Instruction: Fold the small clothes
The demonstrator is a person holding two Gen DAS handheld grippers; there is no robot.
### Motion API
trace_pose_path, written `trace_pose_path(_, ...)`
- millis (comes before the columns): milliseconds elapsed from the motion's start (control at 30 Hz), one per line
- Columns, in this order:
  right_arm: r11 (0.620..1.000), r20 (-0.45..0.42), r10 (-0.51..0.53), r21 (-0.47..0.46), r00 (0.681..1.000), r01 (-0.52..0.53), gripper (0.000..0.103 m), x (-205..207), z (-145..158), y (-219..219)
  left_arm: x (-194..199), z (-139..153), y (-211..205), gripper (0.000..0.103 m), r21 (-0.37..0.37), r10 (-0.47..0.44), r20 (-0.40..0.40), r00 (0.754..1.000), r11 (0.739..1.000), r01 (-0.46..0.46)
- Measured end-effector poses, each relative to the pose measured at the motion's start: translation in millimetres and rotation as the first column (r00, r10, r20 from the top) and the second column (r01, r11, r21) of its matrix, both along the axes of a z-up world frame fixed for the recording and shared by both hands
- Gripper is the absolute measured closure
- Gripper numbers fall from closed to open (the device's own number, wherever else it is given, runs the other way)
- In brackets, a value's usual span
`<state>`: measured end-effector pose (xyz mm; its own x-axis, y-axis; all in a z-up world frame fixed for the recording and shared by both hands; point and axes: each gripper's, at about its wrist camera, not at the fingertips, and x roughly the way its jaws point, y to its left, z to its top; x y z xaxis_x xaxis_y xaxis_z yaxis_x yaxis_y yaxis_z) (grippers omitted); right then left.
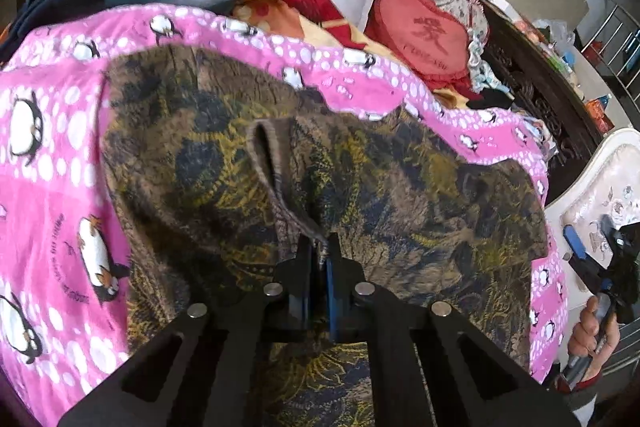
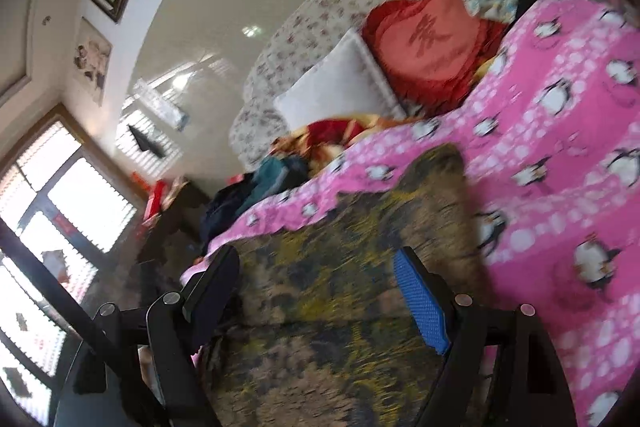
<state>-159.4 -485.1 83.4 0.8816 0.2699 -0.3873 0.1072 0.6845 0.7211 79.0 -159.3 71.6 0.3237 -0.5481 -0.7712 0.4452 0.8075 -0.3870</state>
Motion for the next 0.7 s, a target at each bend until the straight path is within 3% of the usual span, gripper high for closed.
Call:
trace_pose_path(167, 0.996, -0.036, -0.09, -0.028, 0.995, 0.089, 0.023, 2.5, 2.8, -15.9, -0.3, 53.4, 34.2, 0.098, -0.049, 0.065, 0.147, 0.987, 0.997, -0.059)
trace_pose_path(233, 0.994, -0.039, -0.094, -0.055, 0.995, 0.092, 0.032, 7.7, 8.2, -16.2, 4.8, 59.7, 47.9, 0.098, -0.034, 0.077, 0.16, 0.984, 0.997, -0.073)
trace_pose_path(400, 0.994, -0.059, -0.068, -0.088, 0.996, 0.063, 0.048, 37.1, 5.5, -3.1, 15.1, 8.3, 51.7, 0.098, 0.098, 0.095, 0.049, 0.994, 0.99, -0.1)
trace_pose_path(467, 0.996, -0.088, -0.03, -0.091, 0.996, 0.022, 0.051, 54.6, -3.5, 7.6, 18.4, -6.8, 52.3, 0.097, 0.107, 0.112, 0.018, 0.994, 0.988, -0.113)
trace_pose_path(600, 0.983, -0.266, 0.025, -0.167, 0.964, -0.072, 0.06, 96.1, -37.6, 28.9, 17.8, -11.7, 53.6, 0.093, 0.119, 0.114, 0.025, 0.993, 0.986, -0.116)
trace_pose_path(700, 0.959, -0.295, 0.003, -0.271, 0.956, -0.087, 0.07, 105.1, -38.2, 34.4, 14.5, -3.7, 61.5, 0.081, 0.128, 0.13, 0.036, 0.991, 0.983, -0.134)
